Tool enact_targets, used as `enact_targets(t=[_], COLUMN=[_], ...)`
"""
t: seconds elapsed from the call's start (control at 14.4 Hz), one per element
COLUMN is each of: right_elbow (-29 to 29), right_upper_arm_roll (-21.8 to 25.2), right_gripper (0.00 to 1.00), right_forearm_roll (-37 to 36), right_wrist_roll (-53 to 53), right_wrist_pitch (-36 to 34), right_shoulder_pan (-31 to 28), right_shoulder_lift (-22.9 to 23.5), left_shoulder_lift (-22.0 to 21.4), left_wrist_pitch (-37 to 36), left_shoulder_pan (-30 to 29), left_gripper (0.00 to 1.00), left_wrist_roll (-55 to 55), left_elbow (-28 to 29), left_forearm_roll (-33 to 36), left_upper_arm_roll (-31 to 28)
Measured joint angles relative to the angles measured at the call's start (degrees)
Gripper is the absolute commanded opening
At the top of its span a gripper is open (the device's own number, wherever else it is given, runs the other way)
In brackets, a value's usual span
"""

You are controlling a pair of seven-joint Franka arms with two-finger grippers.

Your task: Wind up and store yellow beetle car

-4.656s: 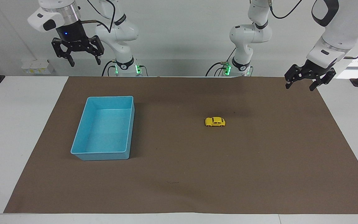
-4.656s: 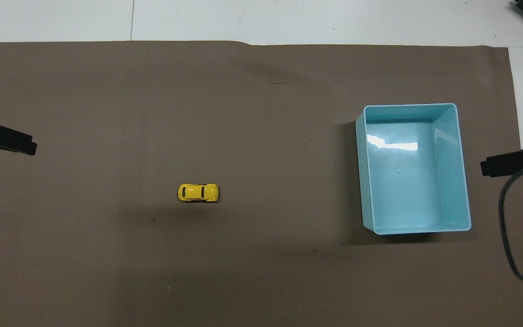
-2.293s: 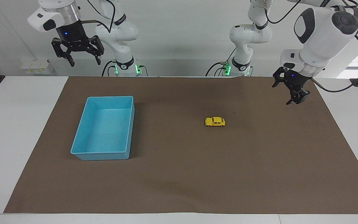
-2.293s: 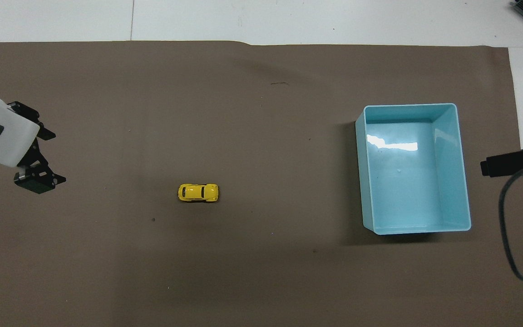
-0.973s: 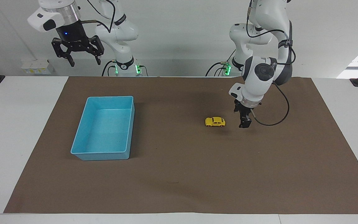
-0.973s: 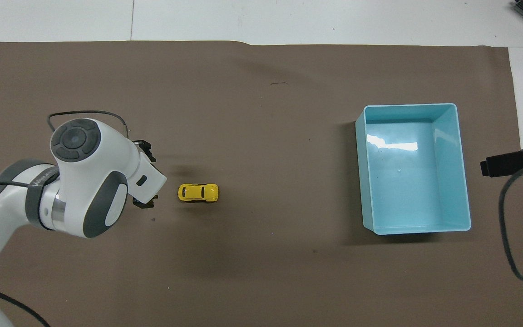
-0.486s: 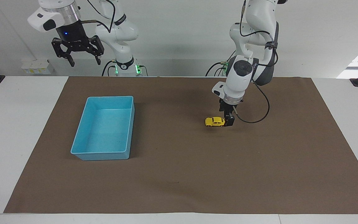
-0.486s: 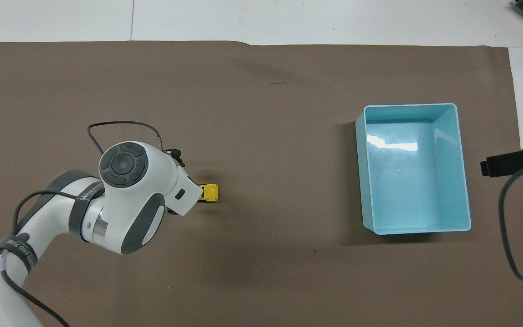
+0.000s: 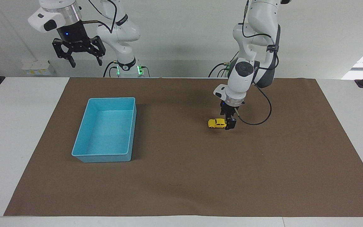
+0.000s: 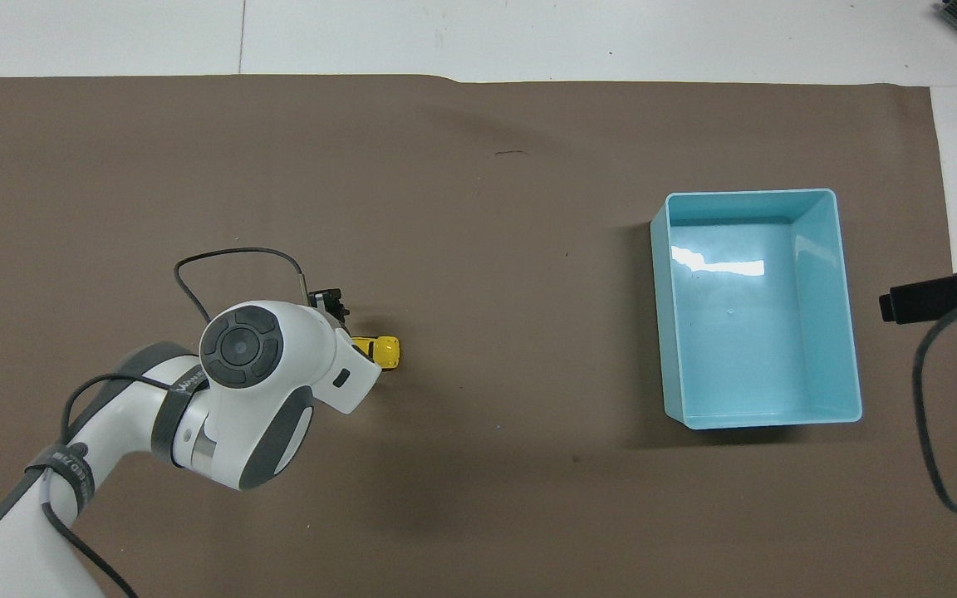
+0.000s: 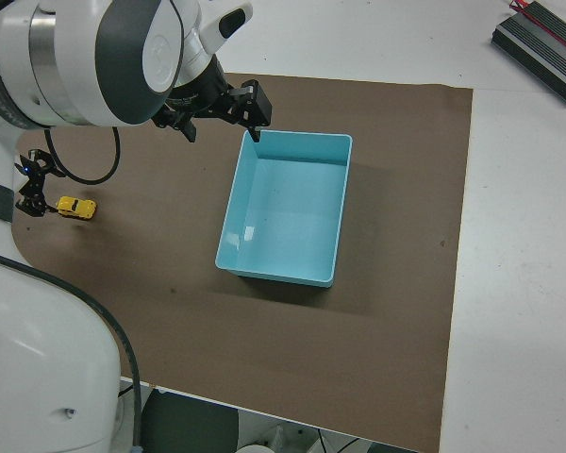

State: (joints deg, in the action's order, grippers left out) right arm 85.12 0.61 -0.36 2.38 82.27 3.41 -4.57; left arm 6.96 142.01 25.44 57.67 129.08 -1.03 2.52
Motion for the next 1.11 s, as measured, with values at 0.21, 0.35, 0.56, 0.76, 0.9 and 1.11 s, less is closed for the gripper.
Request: enact_targets(t=[0.21, 0.35, 0.56, 0.76, 0.9, 1.11], right_elbow=[0.0, 0.0, 0.0, 0.0, 0.0, 0.0], right_upper_arm_roll=[0.0, 0.0, 0.0, 0.0, 0.0, 0.0], right_gripper=[1.00, 1.00, 1.00, 1.00, 1.00, 1.00], right_forearm_roll=[0.0, 0.0, 0.0, 0.0, 0.0, 0.0], right_wrist_roll=[0.0, 0.0, 0.0, 0.0, 0.0, 0.0], right_wrist_pitch=[0.0, 0.0, 0.0, 0.0, 0.0, 0.0], right_shoulder_pan=[0.0, 0.0, 0.0, 0.0, 0.0, 0.0], right_shoulder_lift=[0.0, 0.0, 0.0, 0.0, 0.0, 0.0], left_shoulder_lift=[0.0, 0.0, 0.0, -0.1, -0.2, -0.3], left_wrist_pitch=[0.0, 0.0, 0.0, 0.6, 0.7, 0.5], left_shoulder_pan=[1.9, 2.8, 2.8, 2.8, 2.8, 2.6], left_gripper=[0.82, 0.78, 0.50, 0.00, 0.00, 0.00], left_wrist_roll=[-3.6, -4.8, -4.8, -4.8, -4.5, -2.3], left_elbow=[0.0, 0.2, 0.7, 0.8, 0.9, 0.9], left_forearm_roll=[0.0, 0.0, 0.0, 0.0, 0.0, 0.0], left_upper_arm_roll=[0.0, 0.0, -0.1, -0.3, -0.5, -0.6])
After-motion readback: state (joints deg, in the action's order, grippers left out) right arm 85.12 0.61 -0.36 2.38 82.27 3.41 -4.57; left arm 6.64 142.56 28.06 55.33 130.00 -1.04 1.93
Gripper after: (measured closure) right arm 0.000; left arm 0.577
